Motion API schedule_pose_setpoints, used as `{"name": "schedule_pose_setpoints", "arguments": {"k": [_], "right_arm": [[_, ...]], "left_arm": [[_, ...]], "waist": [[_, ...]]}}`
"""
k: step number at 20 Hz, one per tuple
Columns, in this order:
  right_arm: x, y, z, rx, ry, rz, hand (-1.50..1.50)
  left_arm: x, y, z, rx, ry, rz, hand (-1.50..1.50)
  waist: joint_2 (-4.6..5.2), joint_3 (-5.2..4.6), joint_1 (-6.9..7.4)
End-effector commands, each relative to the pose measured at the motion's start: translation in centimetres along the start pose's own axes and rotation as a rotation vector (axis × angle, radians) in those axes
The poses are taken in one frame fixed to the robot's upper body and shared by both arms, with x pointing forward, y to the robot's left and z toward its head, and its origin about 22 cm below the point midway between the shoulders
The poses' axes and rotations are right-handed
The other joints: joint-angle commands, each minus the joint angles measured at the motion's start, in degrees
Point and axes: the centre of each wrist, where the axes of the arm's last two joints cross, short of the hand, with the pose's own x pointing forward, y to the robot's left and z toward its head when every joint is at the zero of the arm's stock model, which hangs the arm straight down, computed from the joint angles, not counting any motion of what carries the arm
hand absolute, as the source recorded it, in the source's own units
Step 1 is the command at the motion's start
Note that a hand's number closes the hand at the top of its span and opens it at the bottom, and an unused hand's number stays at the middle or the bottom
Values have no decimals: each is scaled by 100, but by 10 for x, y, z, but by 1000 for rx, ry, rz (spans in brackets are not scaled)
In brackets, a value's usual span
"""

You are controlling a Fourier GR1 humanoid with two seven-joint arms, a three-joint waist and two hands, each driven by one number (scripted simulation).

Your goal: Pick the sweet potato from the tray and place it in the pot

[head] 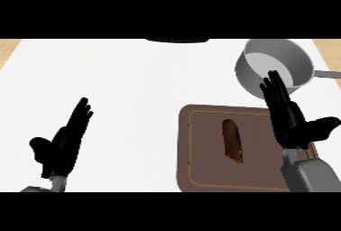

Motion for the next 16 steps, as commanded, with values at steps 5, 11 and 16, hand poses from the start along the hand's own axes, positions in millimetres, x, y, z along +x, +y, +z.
{"name": "schedule_pose_setpoints", "arguments": {"k": [5, 11, 16], "right_arm": [[85, 25, -52, 650, -18, 277, 150], [146, -28, -73, 826, -111, 909, -150], [177, -48, -94, 1047, -255, 891, -150]], "left_arm": [[59, -4, -28, -10, -286, 31, 0], [74, -7, -42, 10, -317, 95, 0], [85, 5, -54, 20, -296, 105, 0]], "waist": [[-22, 114, 429], [32, 138, 185], [20, 154, 126]]}}
